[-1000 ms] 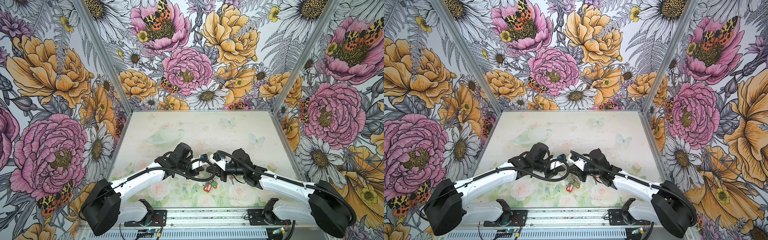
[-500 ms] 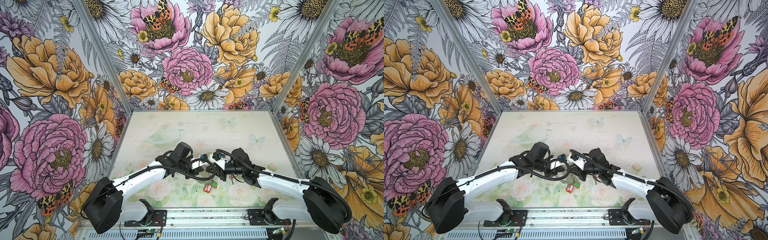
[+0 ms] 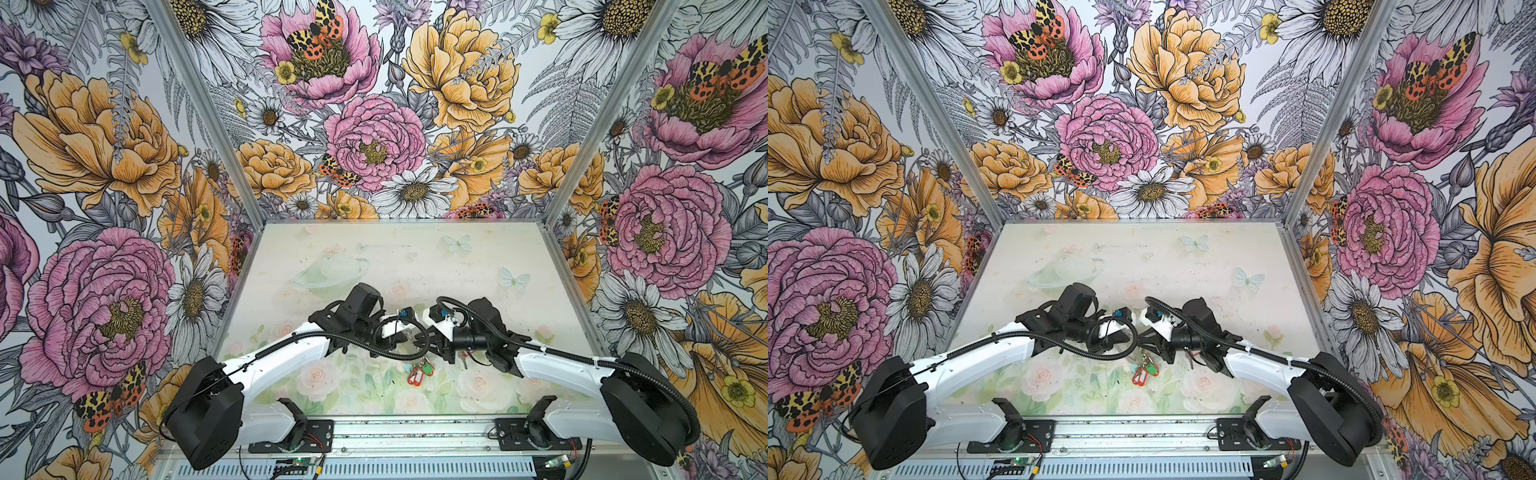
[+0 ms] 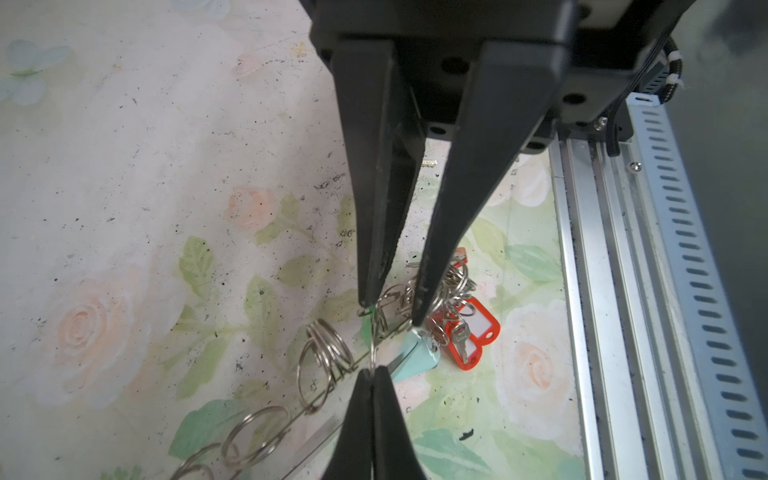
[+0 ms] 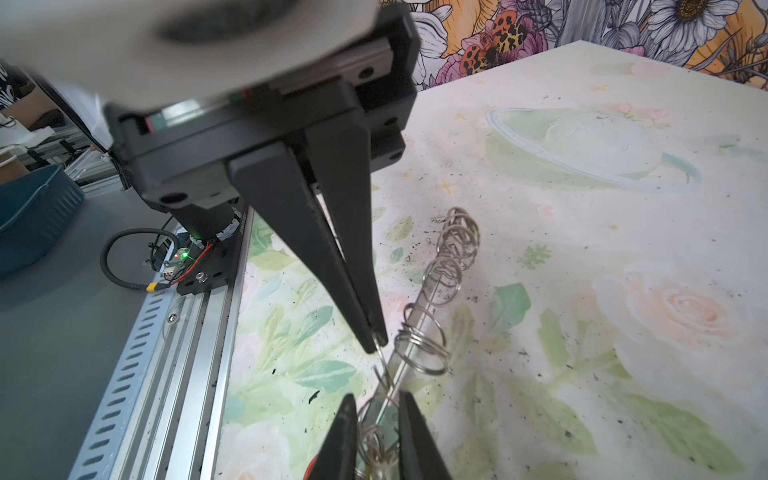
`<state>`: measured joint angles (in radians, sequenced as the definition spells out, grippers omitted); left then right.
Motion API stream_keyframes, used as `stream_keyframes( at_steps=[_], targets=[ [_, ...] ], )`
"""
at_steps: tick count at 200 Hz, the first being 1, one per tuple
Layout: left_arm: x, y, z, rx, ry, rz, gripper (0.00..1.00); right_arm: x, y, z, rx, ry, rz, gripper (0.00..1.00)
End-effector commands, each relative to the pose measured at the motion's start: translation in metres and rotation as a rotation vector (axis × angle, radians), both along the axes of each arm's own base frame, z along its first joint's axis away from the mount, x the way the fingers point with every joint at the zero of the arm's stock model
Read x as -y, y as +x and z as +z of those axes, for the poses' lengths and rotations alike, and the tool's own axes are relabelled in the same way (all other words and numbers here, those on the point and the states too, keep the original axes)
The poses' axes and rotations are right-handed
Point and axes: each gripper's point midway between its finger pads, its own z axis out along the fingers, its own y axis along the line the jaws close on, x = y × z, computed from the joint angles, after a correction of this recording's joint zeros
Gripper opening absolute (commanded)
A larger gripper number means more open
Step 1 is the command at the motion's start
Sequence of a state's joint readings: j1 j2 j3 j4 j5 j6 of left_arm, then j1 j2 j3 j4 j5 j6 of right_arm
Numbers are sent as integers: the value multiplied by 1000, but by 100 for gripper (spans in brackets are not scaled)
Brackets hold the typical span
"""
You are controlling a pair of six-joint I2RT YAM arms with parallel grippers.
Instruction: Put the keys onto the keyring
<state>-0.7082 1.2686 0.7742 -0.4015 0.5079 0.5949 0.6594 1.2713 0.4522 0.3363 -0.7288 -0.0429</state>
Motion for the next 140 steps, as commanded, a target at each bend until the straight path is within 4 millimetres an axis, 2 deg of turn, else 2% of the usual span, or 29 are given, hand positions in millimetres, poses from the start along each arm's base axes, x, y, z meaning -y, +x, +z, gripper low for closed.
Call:
stream_keyframes(
  at_steps=[1, 42, 140],
  targets=[
    [7, 1, 23, 52, -79, -40, 0, -3, -1, 10, 22, 45, 24, 20],
    [9, -2, 26, 43, -94, -53, 0, -5, 0, 16, 35, 62, 25, 20],
    [11, -3, 25, 26, -98, -61, 0, -10, 1, 11, -3, 54, 44, 11]
  ],
)
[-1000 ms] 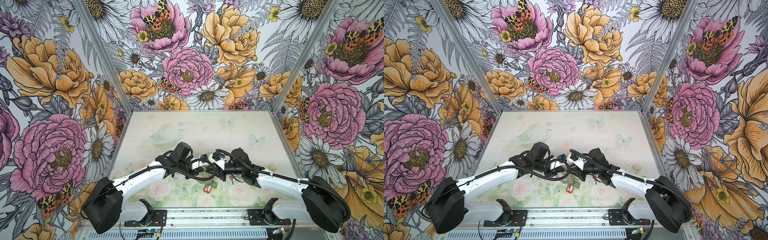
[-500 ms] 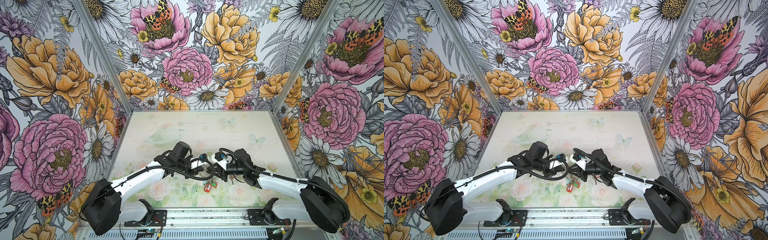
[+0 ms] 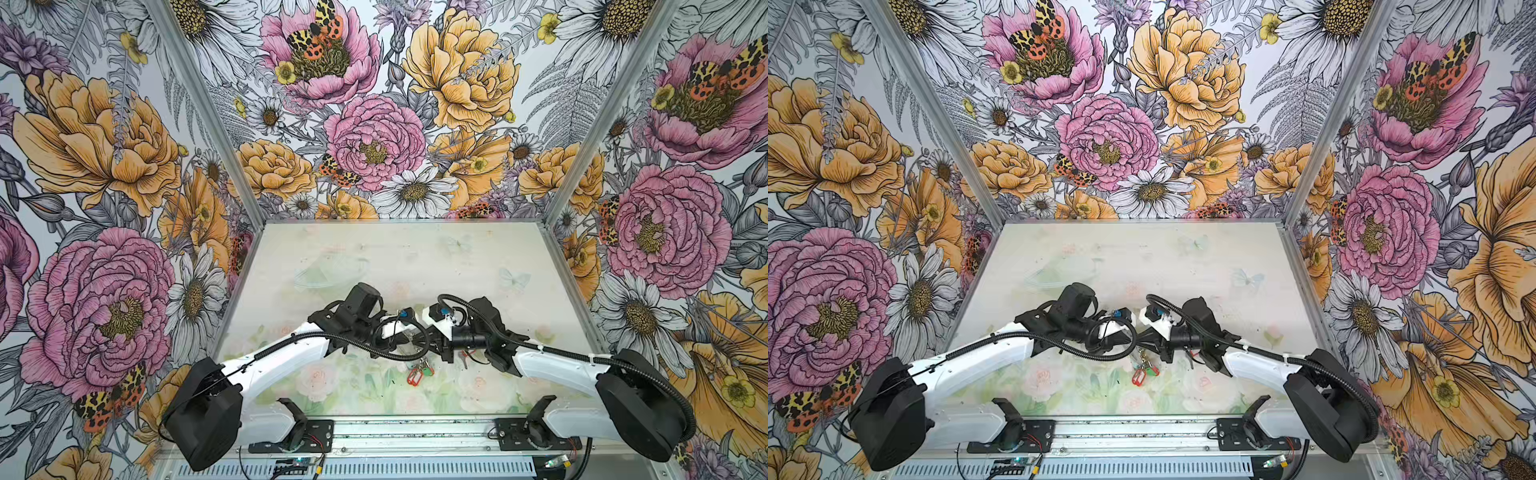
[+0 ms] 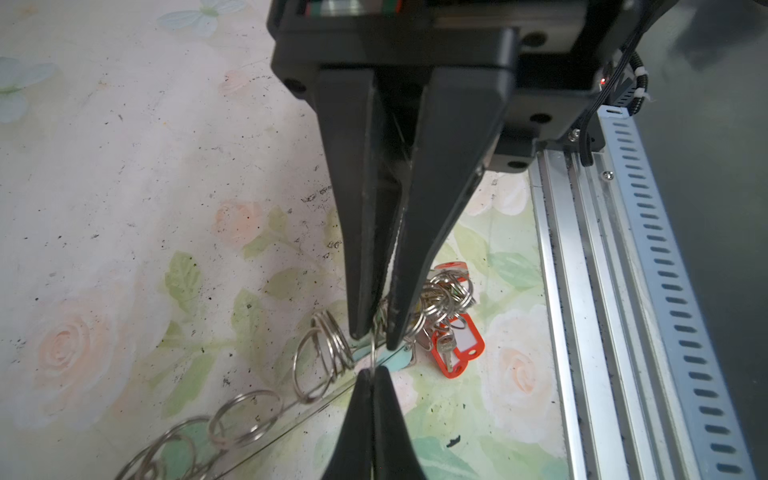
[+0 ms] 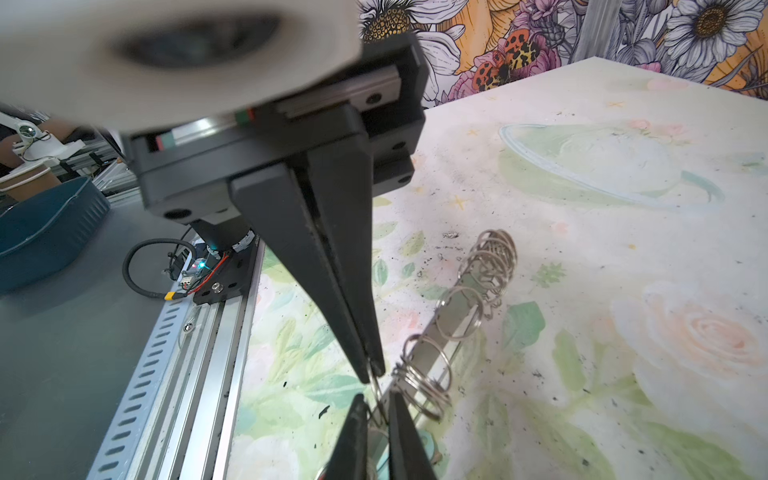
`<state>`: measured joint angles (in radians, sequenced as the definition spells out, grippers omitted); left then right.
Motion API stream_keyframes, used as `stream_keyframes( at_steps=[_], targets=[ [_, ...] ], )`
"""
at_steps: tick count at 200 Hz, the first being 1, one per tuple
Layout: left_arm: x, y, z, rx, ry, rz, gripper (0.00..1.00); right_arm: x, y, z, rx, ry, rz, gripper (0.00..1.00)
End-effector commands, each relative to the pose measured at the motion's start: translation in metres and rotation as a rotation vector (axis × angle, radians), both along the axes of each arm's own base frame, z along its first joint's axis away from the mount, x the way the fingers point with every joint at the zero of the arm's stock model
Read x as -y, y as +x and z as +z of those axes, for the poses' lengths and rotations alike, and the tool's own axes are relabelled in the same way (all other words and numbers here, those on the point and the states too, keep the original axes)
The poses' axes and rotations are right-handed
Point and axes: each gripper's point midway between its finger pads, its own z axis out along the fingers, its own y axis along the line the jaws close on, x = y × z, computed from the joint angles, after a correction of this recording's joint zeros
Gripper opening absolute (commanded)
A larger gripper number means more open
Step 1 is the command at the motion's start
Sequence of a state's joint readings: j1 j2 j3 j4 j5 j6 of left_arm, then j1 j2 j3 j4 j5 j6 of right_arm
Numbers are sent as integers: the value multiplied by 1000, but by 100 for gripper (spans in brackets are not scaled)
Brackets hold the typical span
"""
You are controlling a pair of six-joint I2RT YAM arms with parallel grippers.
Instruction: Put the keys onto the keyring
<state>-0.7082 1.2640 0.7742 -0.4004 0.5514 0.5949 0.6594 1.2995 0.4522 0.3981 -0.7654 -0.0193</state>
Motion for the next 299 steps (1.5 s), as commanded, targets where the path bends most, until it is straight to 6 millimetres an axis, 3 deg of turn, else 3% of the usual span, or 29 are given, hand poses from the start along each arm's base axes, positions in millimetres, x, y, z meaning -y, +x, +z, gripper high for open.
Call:
stream_keyframes(
  at_steps=[1, 65, 112, 153, 214, 256, 299],
  targets=[
    [8, 3, 20, 43, -71, -31, 0, -5, 2, 6, 3, 17, 18, 11],
    [6, 4, 22, 26, -92, -16, 0, -6, 3, 14, 10, 41, 16, 0],
    [-4, 11, 32, 18, -226, 51, 16, -6, 7, 25, 2, 128, -27, 0],
    [-21, 18, 40, 50, -393, 157, 24, -3, 14, 19, -37, 165, -102, 0],
    [-13, 2, 30, 43, -502, 137, 19, -7, 11, 21, -46, 251, -120, 0],
    [-3, 10, 17, -23, -501, 152, 20, -6, 9, 23, -33, 298, -129, 0],
    [-8, 13, 13, -86, -504, 148, 22, -4, 8, 23, -13, 293, -132, 0]
  ],
)
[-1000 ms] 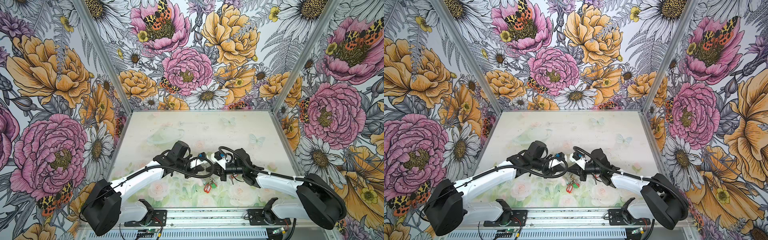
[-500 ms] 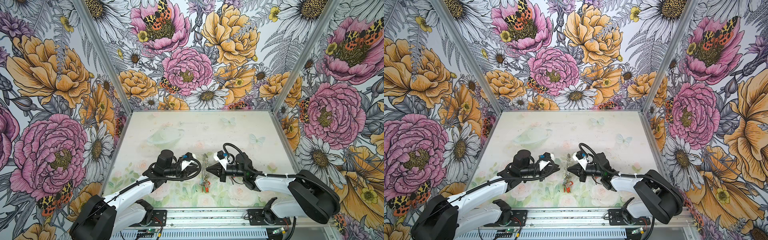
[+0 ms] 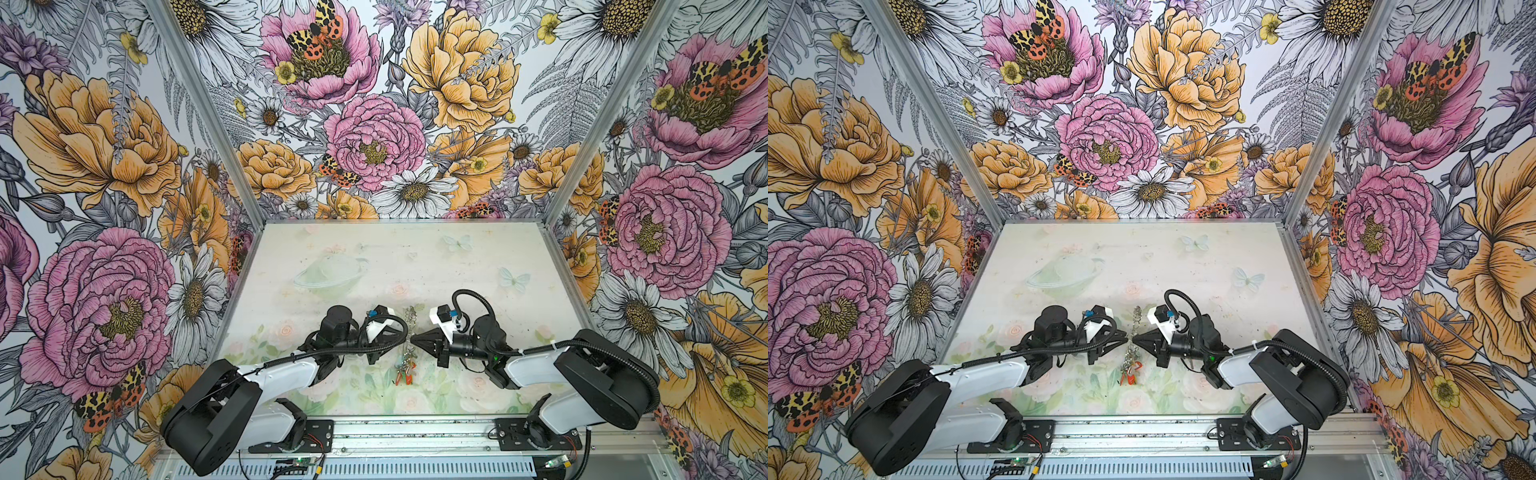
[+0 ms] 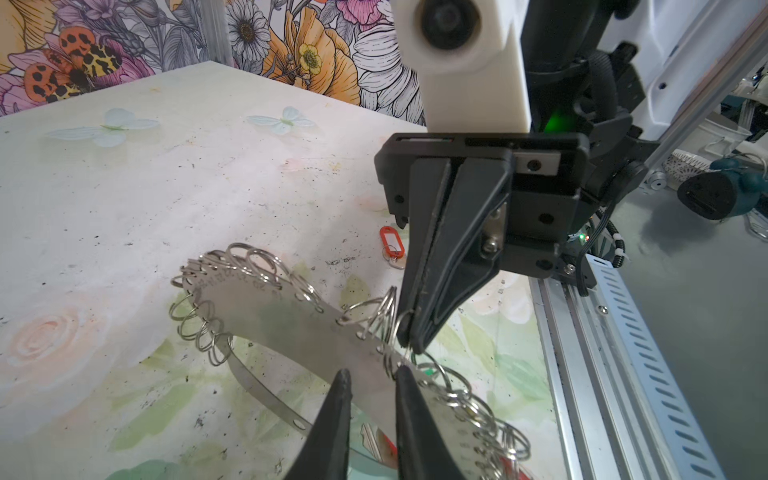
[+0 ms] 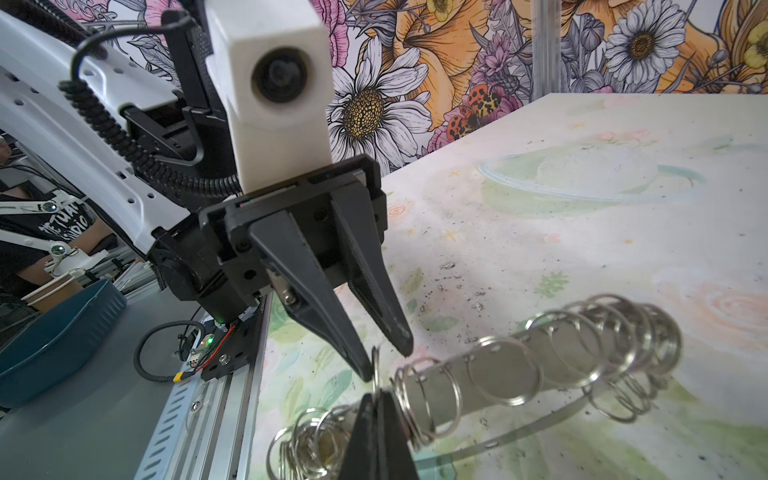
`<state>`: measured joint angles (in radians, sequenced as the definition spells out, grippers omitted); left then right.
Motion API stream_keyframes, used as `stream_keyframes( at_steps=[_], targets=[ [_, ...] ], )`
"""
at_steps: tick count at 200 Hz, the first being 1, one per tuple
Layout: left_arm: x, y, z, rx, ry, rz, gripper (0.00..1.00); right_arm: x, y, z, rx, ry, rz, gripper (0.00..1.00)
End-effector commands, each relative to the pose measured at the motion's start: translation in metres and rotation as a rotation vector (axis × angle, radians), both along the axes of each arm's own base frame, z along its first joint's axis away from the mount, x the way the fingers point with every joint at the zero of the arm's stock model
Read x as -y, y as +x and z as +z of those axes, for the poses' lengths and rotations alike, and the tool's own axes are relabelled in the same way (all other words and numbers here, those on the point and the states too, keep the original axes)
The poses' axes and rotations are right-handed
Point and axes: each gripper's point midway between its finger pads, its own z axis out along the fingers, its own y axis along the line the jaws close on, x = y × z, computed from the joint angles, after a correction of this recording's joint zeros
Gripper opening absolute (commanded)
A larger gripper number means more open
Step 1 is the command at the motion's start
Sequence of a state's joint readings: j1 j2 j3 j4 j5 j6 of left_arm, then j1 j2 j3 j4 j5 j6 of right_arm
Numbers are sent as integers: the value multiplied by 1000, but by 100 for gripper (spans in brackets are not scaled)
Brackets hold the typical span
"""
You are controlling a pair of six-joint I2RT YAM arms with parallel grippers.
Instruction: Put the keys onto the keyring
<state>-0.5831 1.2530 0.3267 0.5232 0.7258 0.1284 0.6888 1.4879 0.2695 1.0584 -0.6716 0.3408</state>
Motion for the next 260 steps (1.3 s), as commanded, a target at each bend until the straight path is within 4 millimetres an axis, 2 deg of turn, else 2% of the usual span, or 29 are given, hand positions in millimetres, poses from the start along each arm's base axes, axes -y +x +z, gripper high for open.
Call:
stream_keyframes(
  at_steps=[1, 41, 66, 95, 131, 156, 190, 227, 260],
  targets=[
    [3, 0, 18, 12, -61, -43, 22, -1, 1, 27, 96, 75, -6, 0],
    [7, -14, 19, -8, -75, -118, 19, -2, 2, 30, 114, 68, -8, 0],
    [8, -13, 18, -10, -72, -119, 18, -5, -2, 33, 124, 80, 11, 0],
    [10, -14, 18, -19, -73, -133, 12, -11, -7, 35, 115, 99, 53, 0],
    [11, -14, 17, -24, -71, -133, 11, -17, -11, 37, 129, 102, 75, 0],
    [11, -15, 18, -27, -75, -141, 6, -18, -12, 36, 139, 97, 73, 0],
    [12, -16, 19, -28, -79, -144, 6, -17, -8, 31, 141, 76, 48, 0],
    [12, -16, 20, -26, -85, -144, 10, -17, -7, 31, 145, 70, 44, 0],
    [12, -16, 21, -25, -88, -149, 7, -19, -8, 29, 141, 67, 52, 0]
  ],
)
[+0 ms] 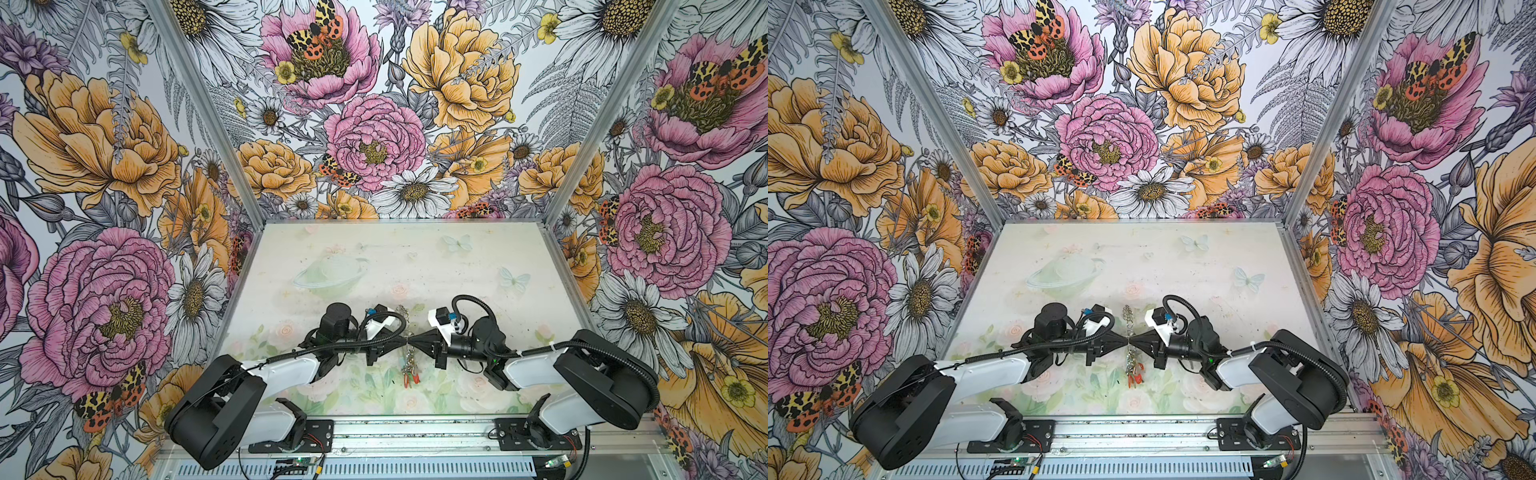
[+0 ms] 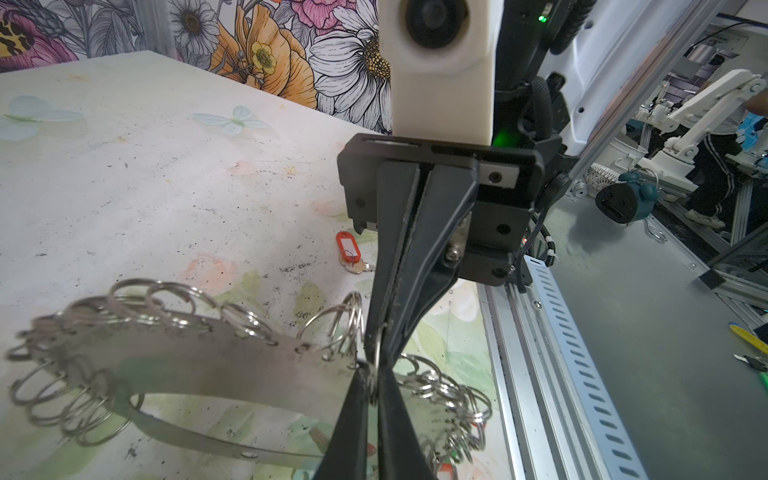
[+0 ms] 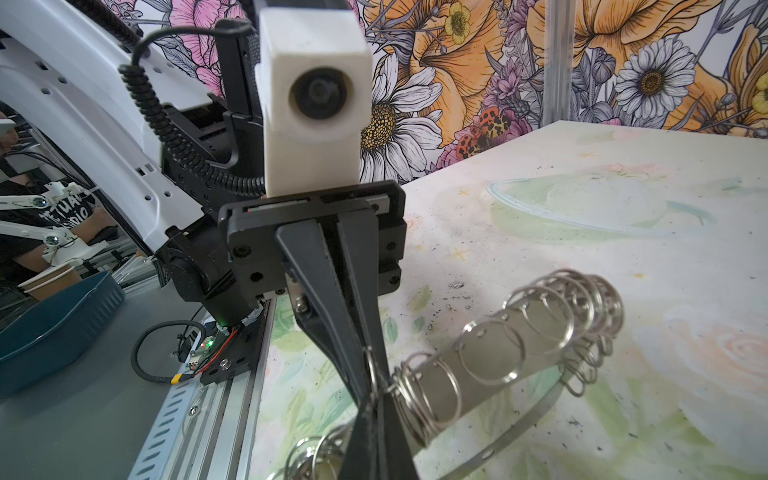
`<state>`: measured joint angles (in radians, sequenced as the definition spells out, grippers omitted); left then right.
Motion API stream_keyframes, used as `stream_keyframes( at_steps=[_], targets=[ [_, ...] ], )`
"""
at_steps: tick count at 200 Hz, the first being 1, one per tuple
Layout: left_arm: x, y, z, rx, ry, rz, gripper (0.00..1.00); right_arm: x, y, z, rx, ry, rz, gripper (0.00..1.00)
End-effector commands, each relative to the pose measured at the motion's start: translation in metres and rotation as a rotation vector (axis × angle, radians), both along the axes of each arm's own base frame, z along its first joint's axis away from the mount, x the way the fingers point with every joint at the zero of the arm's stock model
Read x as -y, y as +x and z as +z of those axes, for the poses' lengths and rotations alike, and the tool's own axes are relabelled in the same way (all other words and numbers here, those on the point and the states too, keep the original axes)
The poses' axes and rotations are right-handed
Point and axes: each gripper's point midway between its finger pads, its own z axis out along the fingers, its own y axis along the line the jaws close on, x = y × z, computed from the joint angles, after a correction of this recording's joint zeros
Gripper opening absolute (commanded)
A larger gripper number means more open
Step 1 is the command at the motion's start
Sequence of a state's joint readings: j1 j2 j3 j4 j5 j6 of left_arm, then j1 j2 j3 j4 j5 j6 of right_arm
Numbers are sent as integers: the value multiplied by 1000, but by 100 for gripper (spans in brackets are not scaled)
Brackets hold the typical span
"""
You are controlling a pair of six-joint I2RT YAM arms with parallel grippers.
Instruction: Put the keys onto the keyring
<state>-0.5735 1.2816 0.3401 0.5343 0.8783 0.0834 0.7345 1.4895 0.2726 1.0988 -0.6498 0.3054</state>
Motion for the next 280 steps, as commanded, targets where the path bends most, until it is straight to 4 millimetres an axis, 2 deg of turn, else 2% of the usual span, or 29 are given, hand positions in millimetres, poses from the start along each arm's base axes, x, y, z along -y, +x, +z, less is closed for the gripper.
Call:
stream_keyframes(
  at_steps=[1, 43, 79, 106, 128, 146, 166, 189, 233, 280],
  targets=[
    [6, 2, 16, 49, -43, -23, 7, -10, 1, 21, 72, 49, 25, 0],
    [5, 3, 18, 52, -46, -19, 0, -10, 1, 17, 68, 28, 22, 0],
    [5, 3, 25, 44, -53, -20, 0, -7, 3, 10, 62, -44, 6, 0],
    [2, 8, 19, 37, 36, 16, 0, 1, 3, 2, 66, -159, -8, 14],
    [3, 4, 17, 67, 103, 4, 0, 8, 1, -2, 70, -230, -5, 20],
    [7, -2, 22, 81, 118, -39, 0, 10, -8, 0, 81, -240, 40, 19],
    [6, 1, 18, 98, 171, -36, 0, 13, -14, 3, 93, -237, 57, 18],
    [6, 3, 12, 107, 218, -47, 0, 17, -11, 4, 115, -240, 32, 15],
    [12, -2, 18, 135, 236, -91, 0, 15, -12, 4, 117, -238, 53, 10],
    [14, -4, 16, 172, 281, -95, 0, 15, -13, 8, 125, -230, 61, 16]
  ],
)
